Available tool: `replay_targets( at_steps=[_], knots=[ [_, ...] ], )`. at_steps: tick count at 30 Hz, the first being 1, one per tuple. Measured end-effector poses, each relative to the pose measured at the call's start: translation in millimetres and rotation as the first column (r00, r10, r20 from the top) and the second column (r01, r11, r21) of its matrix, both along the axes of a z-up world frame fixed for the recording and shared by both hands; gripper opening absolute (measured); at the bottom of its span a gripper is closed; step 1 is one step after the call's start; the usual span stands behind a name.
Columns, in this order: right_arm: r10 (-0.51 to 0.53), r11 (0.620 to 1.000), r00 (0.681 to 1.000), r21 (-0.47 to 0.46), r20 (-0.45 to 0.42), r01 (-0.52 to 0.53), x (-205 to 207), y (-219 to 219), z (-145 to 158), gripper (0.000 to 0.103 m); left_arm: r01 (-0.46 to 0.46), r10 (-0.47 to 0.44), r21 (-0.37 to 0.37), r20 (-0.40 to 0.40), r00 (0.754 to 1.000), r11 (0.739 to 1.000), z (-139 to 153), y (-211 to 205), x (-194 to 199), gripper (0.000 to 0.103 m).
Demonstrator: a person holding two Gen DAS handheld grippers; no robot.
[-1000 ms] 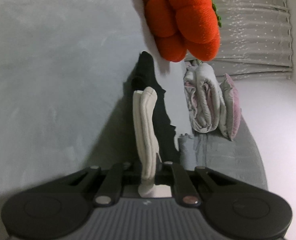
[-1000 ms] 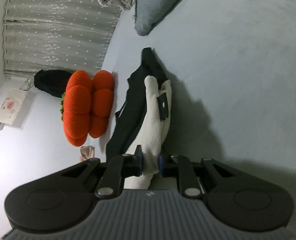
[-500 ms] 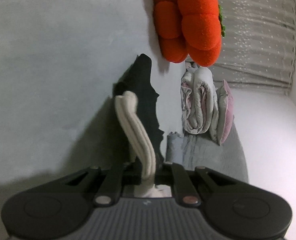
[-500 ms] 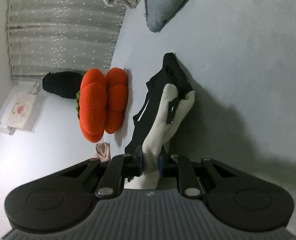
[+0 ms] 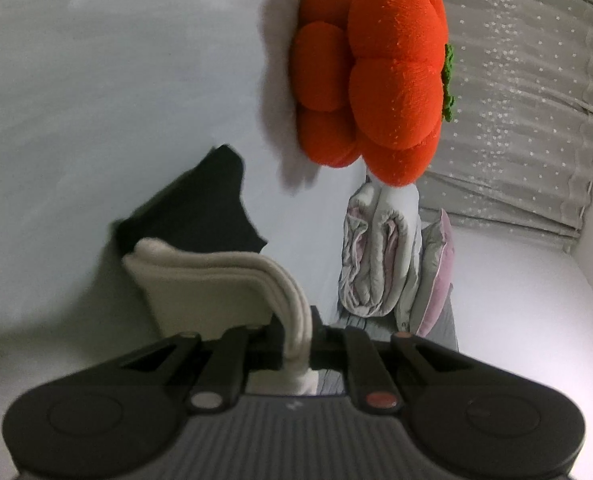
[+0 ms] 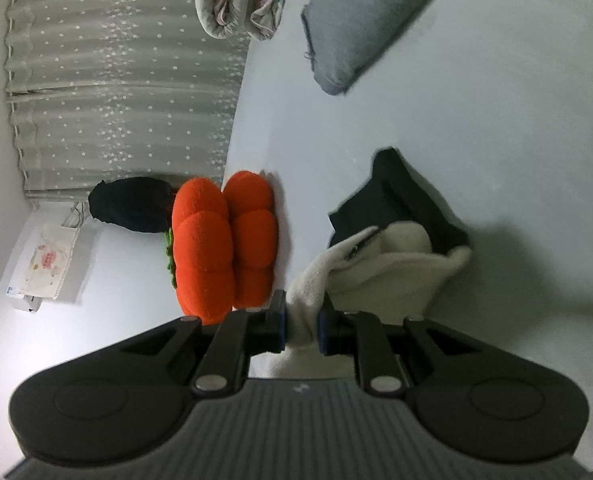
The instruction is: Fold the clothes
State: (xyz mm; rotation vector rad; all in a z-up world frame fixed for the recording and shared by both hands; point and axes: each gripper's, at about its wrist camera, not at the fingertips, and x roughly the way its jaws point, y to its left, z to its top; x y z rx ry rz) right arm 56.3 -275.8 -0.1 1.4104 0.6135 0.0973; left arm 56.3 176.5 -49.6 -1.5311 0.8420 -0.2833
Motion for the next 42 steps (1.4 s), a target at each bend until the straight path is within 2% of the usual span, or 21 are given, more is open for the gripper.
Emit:
replay_targets(
  at_steps=[8, 13, 16, 18, 19, 21, 23, 25, 27, 29, 32, 33, 34, 36, 38, 39, 42],
  knots=[
    [-0.026, 0.999, 1.000, 0.022, -0.015, 0.027, 39, -15, -26, 0.019, -0.028, 0.029, 0.028, -0.017, 0.999, 0.999, -23, -9, 47, 0.009],
    [-0.032, 0.998, 0.999, 0.053, 0.003, 0.032, 52, -20, -49, 0.023, -0.028, 0.027, 0.052, 0.015, 1.000, 0.998, -44, -10, 63, 0.015],
    [-0.047, 0.995, 0.999, 0.091, 0.012, 0.046, 52, -26, -59, 0.026, -0.041, 0.040, 0.018, 0.034, 0.999, 0.999, -51, -6, 66, 0.026],
    [-0.061, 0.991, 0.998, 0.117, 0.021, 0.058, 50, -30, -65, 0.033, -0.054, 0.053, 0.008, 0.076, 0.996, 0.999, -48, -4, 66, 0.044],
    [-0.071, 0.990, 0.997, 0.126, 0.031, 0.066, 48, -33, -65, 0.035, -0.064, 0.062, 0.016, 0.102, 0.993, 0.998, -45, -3, 66, 0.048],
    [-0.091, 0.989, 0.995, 0.122, 0.050, 0.084, 42, -37, -62, 0.041, -0.070, 0.062, 0.058, 0.137, 0.989, 0.996, -37, -2, 65, 0.059],
    [-0.103, 0.990, 0.993, 0.103, 0.062, 0.097, 37, -39, -58, 0.042, -0.073, 0.054, 0.111, 0.163, 0.985, 0.991, -28, -1, 64, 0.062],
    [-0.109, 0.992, 0.992, 0.067, 0.067, 0.105, 34, -38, -53, 0.044, -0.066, 0.030, 0.200, 0.178, 0.984, 0.978, -21, -4, 65, 0.063],
    [-0.106, 0.994, 0.992, 0.007, 0.070, 0.106, 33, -35, -47, 0.044, -0.050, -0.013, 0.318, 0.193, 0.981, 0.947, -13, -8, 67, 0.063],
    [-0.095, 0.992, 0.993, -0.080, 0.070, 0.101, 34, -31, -39, 0.044, -0.033, -0.066, 0.441, 0.208, 0.976, 0.897, -5, -15, 70, 0.063],
    [-0.076, 0.962, 0.994, -0.256, 0.082, 0.094, 37, -21, -28, 0.047, -0.023, -0.157, 0.605, 0.242, 0.957, 0.796, 7, -29, 74, 0.063],
    [-0.069, 0.944, 0.994, -0.318, 0.085, 0.093, 38, -17, -25, 0.054, -0.028, -0.187, 0.660, 0.254, 0.949, 0.751, 11, -34, 75, 0.063],
    [-0.059, 0.920, 0.994, -0.380, 0.090, 0.089, 40, -12, -22, 0.055, -0.037, -0.211, 0.705, 0.261, 0.942, 0.708, 13, -39, 76, 0.063],
    [-0.034, 0.882, 0.995, -0.465, 0.098, 0.076, 46, -1, -24, 0.057, -0.050, -0.235, 0.766, 0.258, 0.937, 0.641, 12, -44, 77, 0.063],
    [0.000, 0.855, 0.996, -0.517, 0.085, 0.044, 56, 9, -28, 0.057, -0.038, -0.251, 0.802, 0.231, 0.940, 0.596, 7, -46, 83, 0.063],
    [0.024, 0.838, 0.996, -0.545, 0.080, 0.024, 61, 13, -28, 0.057, -0.032, -0.258, 0.810, 0.224, 0.940, 0.586, 5, -45, 86, 0.063],
    [0.081, 0.770, 0.993, -0.638, 0.090, -0.005, 69, 24, -24, 0.058, -0.014, -0.282, 0.816, 0.216, 0.935, 0.578, 1, -41, 94, 0.061]
  ],
)
